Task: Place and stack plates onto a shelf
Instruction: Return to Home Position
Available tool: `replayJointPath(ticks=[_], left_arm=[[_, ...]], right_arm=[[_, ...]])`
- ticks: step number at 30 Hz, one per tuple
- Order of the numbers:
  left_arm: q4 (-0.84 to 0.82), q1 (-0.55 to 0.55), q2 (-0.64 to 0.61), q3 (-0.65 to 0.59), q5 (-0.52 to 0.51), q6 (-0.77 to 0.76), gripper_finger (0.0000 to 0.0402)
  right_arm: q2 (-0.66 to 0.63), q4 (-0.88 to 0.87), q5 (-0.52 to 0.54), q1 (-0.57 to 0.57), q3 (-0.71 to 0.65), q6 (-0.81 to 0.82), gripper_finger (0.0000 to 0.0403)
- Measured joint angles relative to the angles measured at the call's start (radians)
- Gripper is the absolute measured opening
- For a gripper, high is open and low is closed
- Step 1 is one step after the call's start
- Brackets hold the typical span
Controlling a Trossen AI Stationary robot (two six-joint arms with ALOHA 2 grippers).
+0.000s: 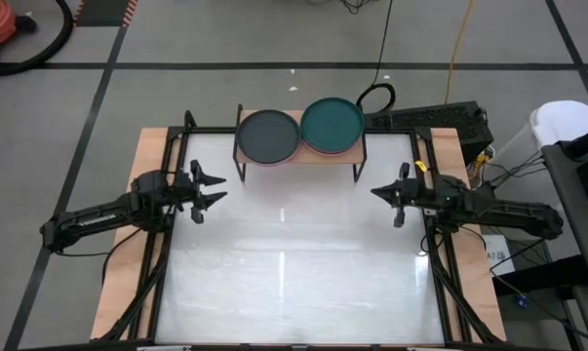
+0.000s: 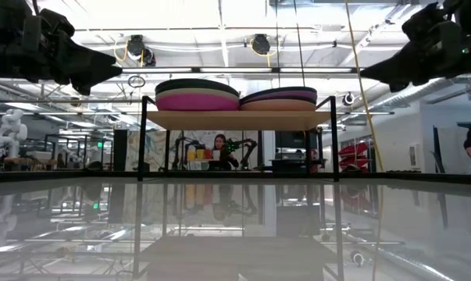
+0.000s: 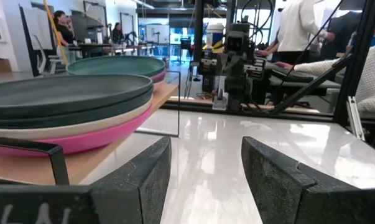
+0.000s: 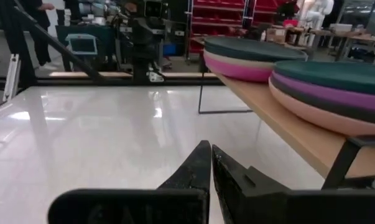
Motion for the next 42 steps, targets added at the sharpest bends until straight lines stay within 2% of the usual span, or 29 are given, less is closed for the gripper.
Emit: replayJointPath(ticks=[7,13,23,42], left_arm=[[-0.001,0.000,0.000,-0.030,0.000,-0.016,0.0200],[0.006,0.000,0.000,-0.050,0.001,-0.026,0.0200],[-0.041,0.000,0.000,-0.050,0.001,-0.040,0.0200],[-0.030,0.000,0.000,-0.050,0.001,-0.031,0.0200]], right_arm=[[-0.029,-0.009,0.000,0.000,-0.073,0.027,0.0000],[-0.032,0.089,-0.001,0.000,-0.160,0.019,0.0000],[-0.029,0.094,0.008,0.000,-0.164,0.007,0.0000],[-0.029,0.093,0.004,0.000,-0.167,0.010,0.0000]])
